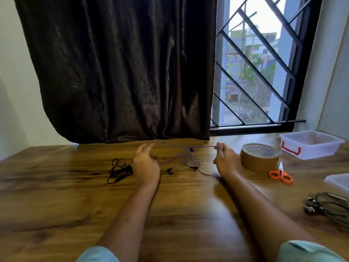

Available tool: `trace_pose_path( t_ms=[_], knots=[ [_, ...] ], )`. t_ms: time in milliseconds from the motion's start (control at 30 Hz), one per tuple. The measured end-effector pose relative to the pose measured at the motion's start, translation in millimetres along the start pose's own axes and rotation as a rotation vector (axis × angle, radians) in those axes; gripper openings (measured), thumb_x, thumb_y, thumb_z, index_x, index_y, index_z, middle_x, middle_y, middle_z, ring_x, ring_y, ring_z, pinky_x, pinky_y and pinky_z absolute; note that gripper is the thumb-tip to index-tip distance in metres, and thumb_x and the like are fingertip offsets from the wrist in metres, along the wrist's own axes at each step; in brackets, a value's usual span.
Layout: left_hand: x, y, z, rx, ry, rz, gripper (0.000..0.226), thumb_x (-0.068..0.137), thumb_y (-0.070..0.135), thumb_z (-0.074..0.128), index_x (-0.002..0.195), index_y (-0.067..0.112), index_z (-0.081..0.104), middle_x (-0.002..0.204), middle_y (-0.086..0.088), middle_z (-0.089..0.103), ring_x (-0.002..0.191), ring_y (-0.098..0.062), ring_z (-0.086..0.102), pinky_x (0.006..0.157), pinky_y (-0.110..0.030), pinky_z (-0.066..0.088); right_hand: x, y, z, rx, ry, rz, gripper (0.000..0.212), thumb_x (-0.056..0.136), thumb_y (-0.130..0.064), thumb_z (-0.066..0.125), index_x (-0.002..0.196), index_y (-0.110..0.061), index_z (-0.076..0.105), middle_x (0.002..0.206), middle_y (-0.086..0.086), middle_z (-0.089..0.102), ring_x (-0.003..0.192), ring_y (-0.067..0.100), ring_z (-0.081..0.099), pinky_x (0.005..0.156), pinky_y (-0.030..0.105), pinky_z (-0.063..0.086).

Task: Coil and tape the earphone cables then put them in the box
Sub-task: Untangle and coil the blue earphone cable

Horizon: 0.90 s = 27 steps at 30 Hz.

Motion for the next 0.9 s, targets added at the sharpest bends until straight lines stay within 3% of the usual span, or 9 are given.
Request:
trace_pose_path(
  t_ms=[67, 133, 233, 400, 500, 600, 700, 800, 900],
  knots=[
    [2, -7, -9, -0.174, 0.111, -0.091, 0.049, 0.088, -0.013, 0.043, 0.130, 0.010, 0.055, 0.135, -0.009, 0.047, 0.093, -0.015, 0.056, 0.085, -0.023, 0.046, -4, 5, -7, 0.298, 0.042, 0.171, 0.058, 0.095, -0.064, 0.021, 0.104, -0.024, 0.062, 0.075, 0.009, 0.069, 0.068, 0.023, 0.061, 0.066, 0.036, 0.049],
    [3, -14, -9, -0.392, 0.151, -0.196, 0.055, 0.092, -0.010, 0.039, 0.140, 0.015, 0.044, 0.140, -0.006, 0.038, 0.074, -0.013, 0.055, 0.069, -0.031, 0.055, -8, 5, -4, 0.755, -0.025, 0.345, 0.071, 0.088, -0.075, 0.014, 0.102, -0.023, 0.060, 0.066, 0.008, 0.063, 0.039, 0.012, 0.041, 0.042, 0.022, 0.034],
    [2, -14, -3, -0.514, 0.104, -0.266, 0.064, 0.094, -0.007, 0.039, 0.148, 0.024, 0.025, 0.144, 0.005, 0.026, 0.065, -0.010, 0.056, 0.052, -0.021, 0.053, -14, -7, 1, 1.170, -0.175, 0.419, 0.080, 0.083, -0.080, 0.011, 0.110, -0.022, 0.058, 0.068, 0.009, 0.059, 0.032, 0.007, 0.028, 0.039, 0.011, 0.018],
    [-5, 5, 14, -0.539, -0.083, -0.216, 0.058, 0.097, 0.003, 0.044, 0.143, 0.036, 0.034, 0.138, 0.014, 0.034, 0.055, -0.012, 0.058, 0.050, -0.026, 0.054, -20, -25, 18, 1.080, -0.407, 0.329, 0.074, 0.082, -0.079, 0.017, 0.113, -0.029, 0.060, 0.074, 0.006, 0.066, 0.035, 0.010, 0.028, 0.043, 0.018, 0.019],
    [-9, 16, 27, -0.563, -0.261, -0.203, 0.044, 0.097, 0.006, 0.045, 0.125, 0.038, 0.057, 0.093, 0.004, 0.066, 0.040, -0.006, 0.049, 0.038, -0.021, 0.044, -29, -45, 24, 0.734, -0.491, 0.093, 0.048, 0.093, -0.057, 0.037, 0.123, -0.024, 0.054, 0.092, 0.003, 0.067, 0.042, 0.007, 0.040, 0.043, 0.023, 0.033],
    [-15, 29, 38, -0.611, -0.399, -0.139, 0.038, 0.095, 0.002, 0.049, 0.110, 0.032, 0.067, 0.069, 0.004, 0.067, 0.031, -0.004, 0.037, 0.032, -0.017, 0.031, -46, -61, 38, 0.693, -0.589, -0.019, 0.037, 0.089, -0.028, 0.063, 0.123, -0.014, 0.058, 0.095, 0.007, 0.067, 0.076, 0.017, 0.062, 0.075, 0.033, 0.051],
    [-13, 30, 37, -0.608, -0.393, -0.099, 0.032, 0.091, 0.002, 0.056, 0.101, 0.029, 0.069, 0.080, 0.018, 0.068, 0.031, -0.003, 0.033, 0.032, -0.017, 0.030, -49, -71, 40, 0.637, -0.587, -0.081, 0.021, 0.097, -0.020, 0.051, 0.099, -0.005, 0.066, 0.066, 0.002, 0.067, 0.054, 0.012, 0.056, 0.053, 0.024, 0.044],
    [-5, 20, 28, -0.524, -0.300, -0.087, 0.027, 0.085, 0.003, 0.065, 0.094, 0.029, 0.067, 0.093, 0.016, 0.067, 0.040, -0.005, 0.044, 0.035, -0.016, 0.034, -26, -56, 21, 0.901, -0.357, 0.131, 0.041, 0.103, -0.031, 0.032, 0.090, -0.004, 0.059, 0.046, -0.001, 0.058, 0.029, 0.004, 0.040, 0.032, 0.014, 0.028],
    [-4, 15, 30, -0.504, -0.304, -0.093, 0.027, 0.079, 0.002, 0.072, 0.086, 0.025, 0.060, 0.086, 0.010, 0.069, 0.061, -0.004, 0.059, 0.044, -0.013, 0.040, -12, -39, 4, 1.351, -0.257, 0.302, 0.062, 0.094, -0.064, 0.024, 0.091, -0.012, 0.059, 0.057, 0.011, 0.062, 0.032, 0.010, 0.041, 0.037, 0.013, 0.032]
  ],
)
Point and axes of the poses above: each hand's wrist, its own x-axis towards the middle knuckle, its own z-axis out of the palm, y = z × x, the point moved 7 cm from there along x, towards the middle knuckle
